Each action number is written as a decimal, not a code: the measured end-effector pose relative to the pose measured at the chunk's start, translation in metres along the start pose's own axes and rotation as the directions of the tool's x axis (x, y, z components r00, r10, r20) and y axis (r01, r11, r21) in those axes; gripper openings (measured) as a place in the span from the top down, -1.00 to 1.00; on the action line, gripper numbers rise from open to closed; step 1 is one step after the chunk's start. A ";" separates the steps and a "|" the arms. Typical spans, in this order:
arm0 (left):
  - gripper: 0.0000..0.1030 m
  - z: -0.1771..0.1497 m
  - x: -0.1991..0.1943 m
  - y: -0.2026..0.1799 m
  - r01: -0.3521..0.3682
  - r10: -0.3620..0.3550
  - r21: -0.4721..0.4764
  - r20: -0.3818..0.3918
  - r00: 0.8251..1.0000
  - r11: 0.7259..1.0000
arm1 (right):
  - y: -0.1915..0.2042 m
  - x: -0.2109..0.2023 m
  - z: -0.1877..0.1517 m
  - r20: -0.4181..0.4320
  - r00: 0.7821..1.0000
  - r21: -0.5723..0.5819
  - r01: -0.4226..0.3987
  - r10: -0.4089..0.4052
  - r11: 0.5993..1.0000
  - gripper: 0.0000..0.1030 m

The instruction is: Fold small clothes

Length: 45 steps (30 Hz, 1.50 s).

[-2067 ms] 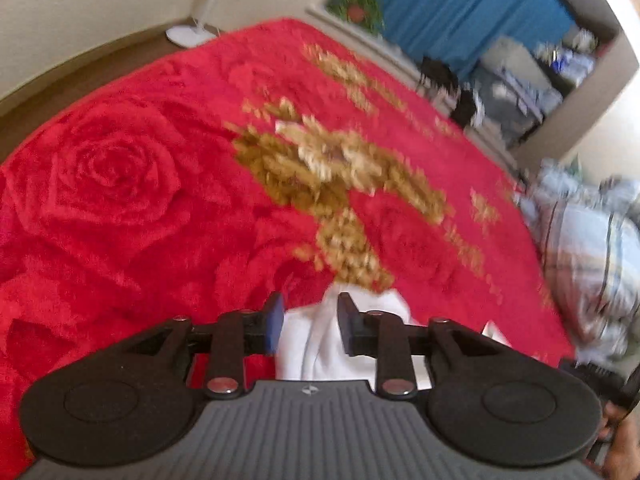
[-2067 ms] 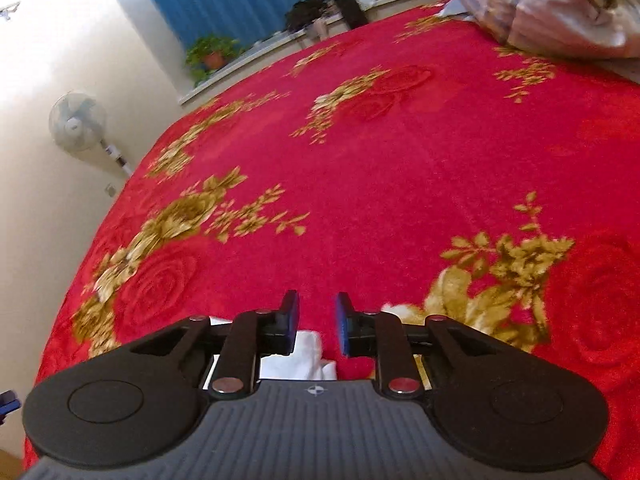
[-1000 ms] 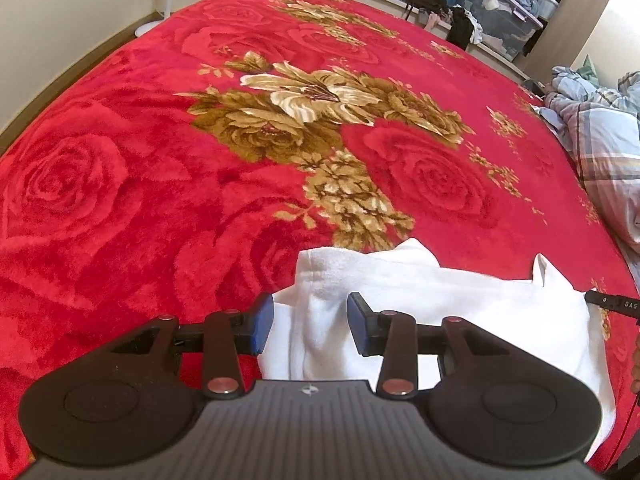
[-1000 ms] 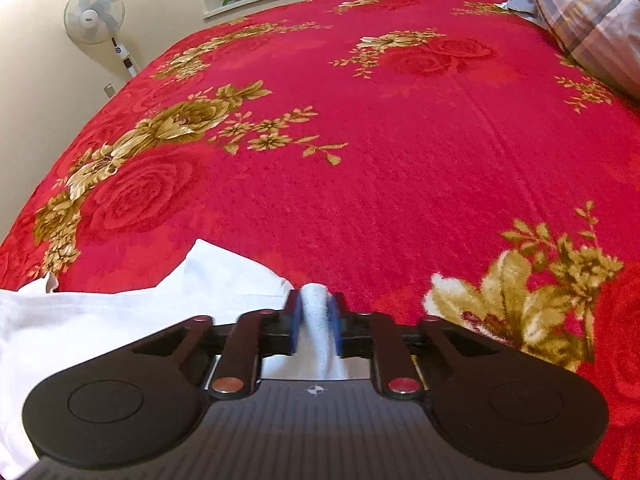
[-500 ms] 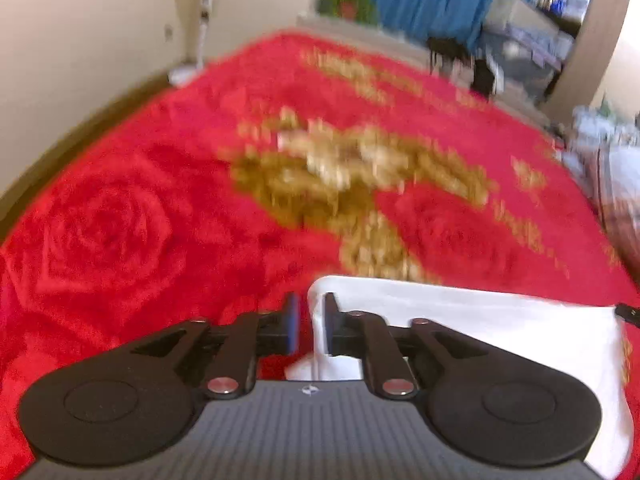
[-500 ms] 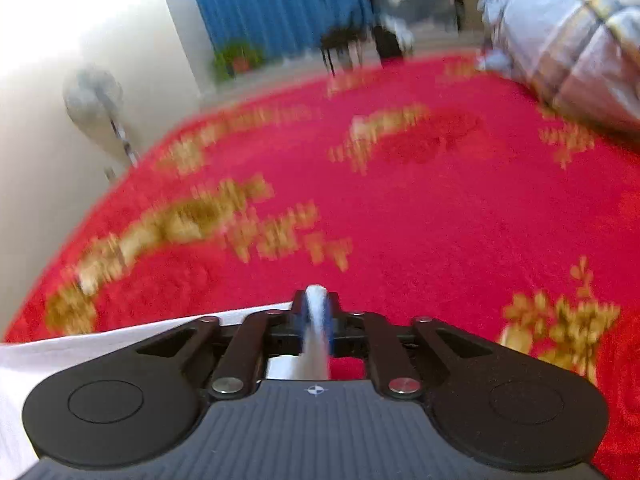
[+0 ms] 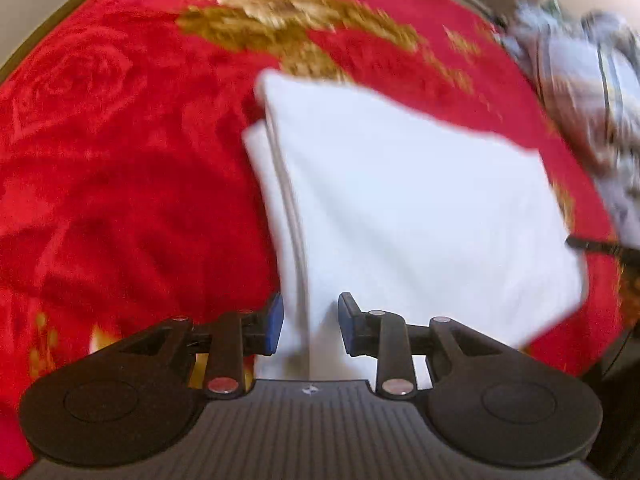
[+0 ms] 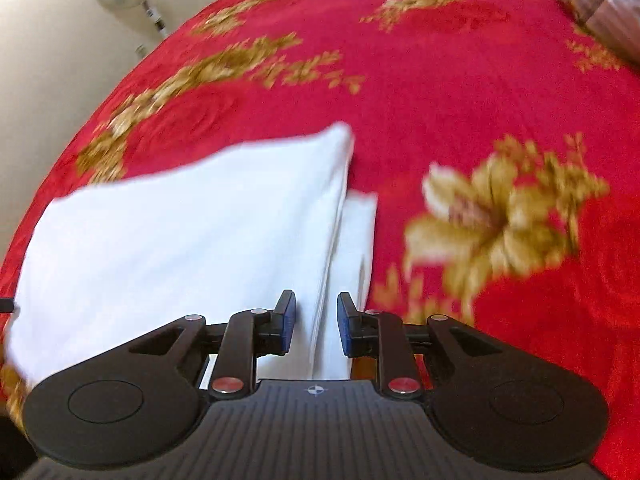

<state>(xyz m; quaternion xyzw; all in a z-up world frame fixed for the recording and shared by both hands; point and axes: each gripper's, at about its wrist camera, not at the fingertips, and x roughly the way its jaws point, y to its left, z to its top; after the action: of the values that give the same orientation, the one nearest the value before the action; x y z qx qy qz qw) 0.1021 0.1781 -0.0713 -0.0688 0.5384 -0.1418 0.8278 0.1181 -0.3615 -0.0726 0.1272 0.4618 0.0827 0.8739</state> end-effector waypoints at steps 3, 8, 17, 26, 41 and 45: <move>0.38 -0.023 -0.006 -0.004 -0.001 0.001 0.018 0.008 1.000 1.000 | 0.004 -0.017 -0.026 -0.009 1.000 -0.018 -0.012 0.012 1.000 0.52; 0.45 -0.042 -0.014 -0.006 0.005 -0.005 -0.007 0.008 1.000 1.000 | 0.004 -0.036 -0.050 -0.011 1.000 -0.017 0.000 0.000 1.000 0.51; 0.95 -0.056 -0.064 0.003 0.098 -0.080 -0.098 0.172 0.982 0.990 | -0.009 -0.072 -0.064 0.081 0.995 0.128 -0.071 0.060 0.989 0.94; 0.64 -0.066 -0.041 0.006 -0.051 0.054 -0.116 0.023 0.998 0.992 | -0.035 -0.059 -0.075 -0.023 0.996 0.239 0.084 -0.081 0.967 0.93; -0.34 -0.047 -0.007 0.031 0.055 -0.047 -0.323 0.033 0.998 0.945 | -0.005 -0.019 -0.065 -0.030 0.995 0.128 0.098 -0.095 0.987 0.11; -0.33 -0.047 0.003 0.025 0.046 -0.033 -0.277 0.051 0.998 0.960 | -0.005 -0.021 -0.063 -0.039 0.994 0.143 0.103 -0.098 0.984 0.12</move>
<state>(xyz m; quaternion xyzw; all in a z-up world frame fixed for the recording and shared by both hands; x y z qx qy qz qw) 0.0649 0.2029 -0.0998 -0.1984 0.5325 -0.0797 0.8190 0.0543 -0.3622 -0.0915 0.1654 0.4863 0.0067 0.8580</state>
